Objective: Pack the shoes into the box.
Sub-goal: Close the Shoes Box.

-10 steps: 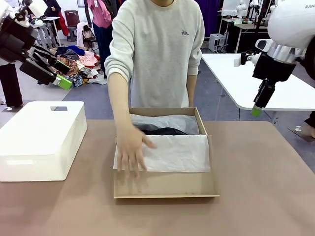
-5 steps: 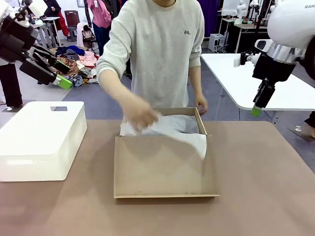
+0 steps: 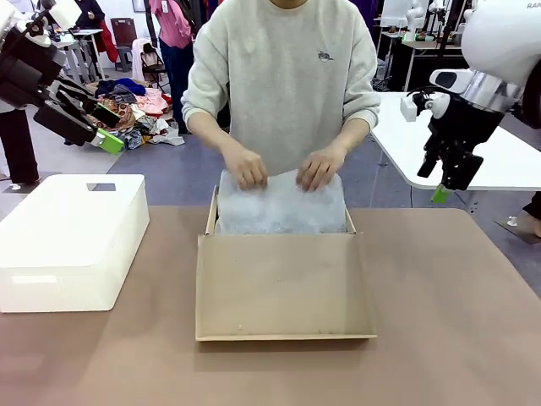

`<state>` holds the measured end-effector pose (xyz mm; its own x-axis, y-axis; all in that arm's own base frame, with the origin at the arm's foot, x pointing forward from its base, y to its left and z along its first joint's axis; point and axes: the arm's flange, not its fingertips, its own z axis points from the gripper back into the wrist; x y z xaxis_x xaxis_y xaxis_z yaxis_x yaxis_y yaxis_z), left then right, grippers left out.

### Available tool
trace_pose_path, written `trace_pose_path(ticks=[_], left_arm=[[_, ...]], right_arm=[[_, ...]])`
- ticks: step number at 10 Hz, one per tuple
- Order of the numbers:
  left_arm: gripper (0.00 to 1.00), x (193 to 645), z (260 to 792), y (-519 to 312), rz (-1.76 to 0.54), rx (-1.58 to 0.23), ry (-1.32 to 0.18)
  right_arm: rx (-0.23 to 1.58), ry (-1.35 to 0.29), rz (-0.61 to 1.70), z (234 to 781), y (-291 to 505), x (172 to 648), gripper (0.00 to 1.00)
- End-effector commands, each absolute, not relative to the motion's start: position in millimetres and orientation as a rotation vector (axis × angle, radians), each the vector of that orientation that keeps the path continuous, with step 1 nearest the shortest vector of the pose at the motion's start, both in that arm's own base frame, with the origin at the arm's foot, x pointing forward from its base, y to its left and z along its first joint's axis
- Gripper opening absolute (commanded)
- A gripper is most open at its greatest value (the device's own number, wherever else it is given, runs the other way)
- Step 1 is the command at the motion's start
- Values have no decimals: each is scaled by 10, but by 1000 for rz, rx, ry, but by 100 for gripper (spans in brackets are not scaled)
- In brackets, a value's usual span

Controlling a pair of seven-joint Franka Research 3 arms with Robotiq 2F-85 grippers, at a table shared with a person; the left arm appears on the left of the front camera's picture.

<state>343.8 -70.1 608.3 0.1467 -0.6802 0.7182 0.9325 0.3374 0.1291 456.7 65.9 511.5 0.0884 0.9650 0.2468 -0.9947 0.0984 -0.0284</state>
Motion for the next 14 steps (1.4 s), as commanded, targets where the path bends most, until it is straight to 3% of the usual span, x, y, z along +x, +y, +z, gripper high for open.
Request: trace_pose_path(ticks=[1,5,10,14], left_arm=[[100,3439,6083,-700,-1214,-404,-792],[100,3439,6083,-700,-1214,-404,-792],[100,3439,6083,-700,-1214,-404,-792],[100,3439,6083,-700,-1214,-404,-792]], right_arm=[[271,-338,1573,5067,578,4522,72],[345,-421,1584,4996,575,4518,0],[369,-439,1454,4898,538,4520,0],[404,-459,1494,4615,491,4452,0]])
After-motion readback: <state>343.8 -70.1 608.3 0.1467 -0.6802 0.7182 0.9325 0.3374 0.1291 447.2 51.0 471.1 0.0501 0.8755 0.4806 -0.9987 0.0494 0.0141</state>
